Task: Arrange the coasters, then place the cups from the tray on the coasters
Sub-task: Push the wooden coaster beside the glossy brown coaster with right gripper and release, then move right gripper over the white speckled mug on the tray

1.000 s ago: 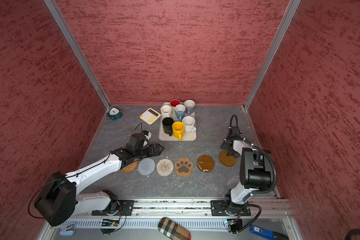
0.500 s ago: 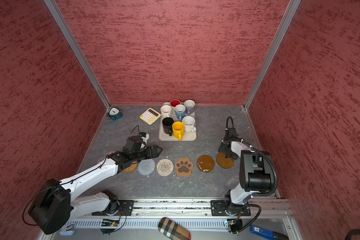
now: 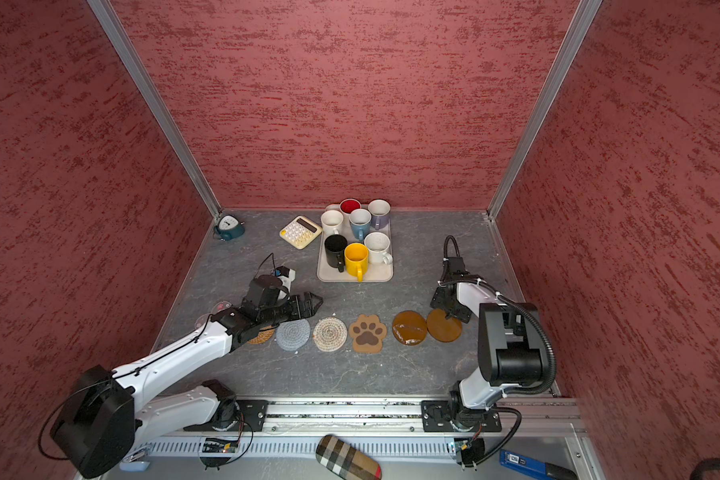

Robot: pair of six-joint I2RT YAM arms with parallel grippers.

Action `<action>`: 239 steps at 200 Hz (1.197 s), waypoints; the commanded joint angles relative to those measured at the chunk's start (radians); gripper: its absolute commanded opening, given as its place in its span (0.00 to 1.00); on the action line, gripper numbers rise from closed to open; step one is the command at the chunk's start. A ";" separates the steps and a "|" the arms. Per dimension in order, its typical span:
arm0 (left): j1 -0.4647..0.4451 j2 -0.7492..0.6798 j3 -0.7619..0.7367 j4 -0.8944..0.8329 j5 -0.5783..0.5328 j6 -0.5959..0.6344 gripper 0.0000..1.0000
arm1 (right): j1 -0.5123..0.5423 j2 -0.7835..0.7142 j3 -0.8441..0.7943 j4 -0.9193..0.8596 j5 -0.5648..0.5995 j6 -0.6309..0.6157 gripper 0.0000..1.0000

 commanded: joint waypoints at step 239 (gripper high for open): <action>0.078 0.123 0.338 -0.290 -0.077 0.112 1.00 | 0.081 -0.128 0.182 0.311 -0.185 -0.221 0.65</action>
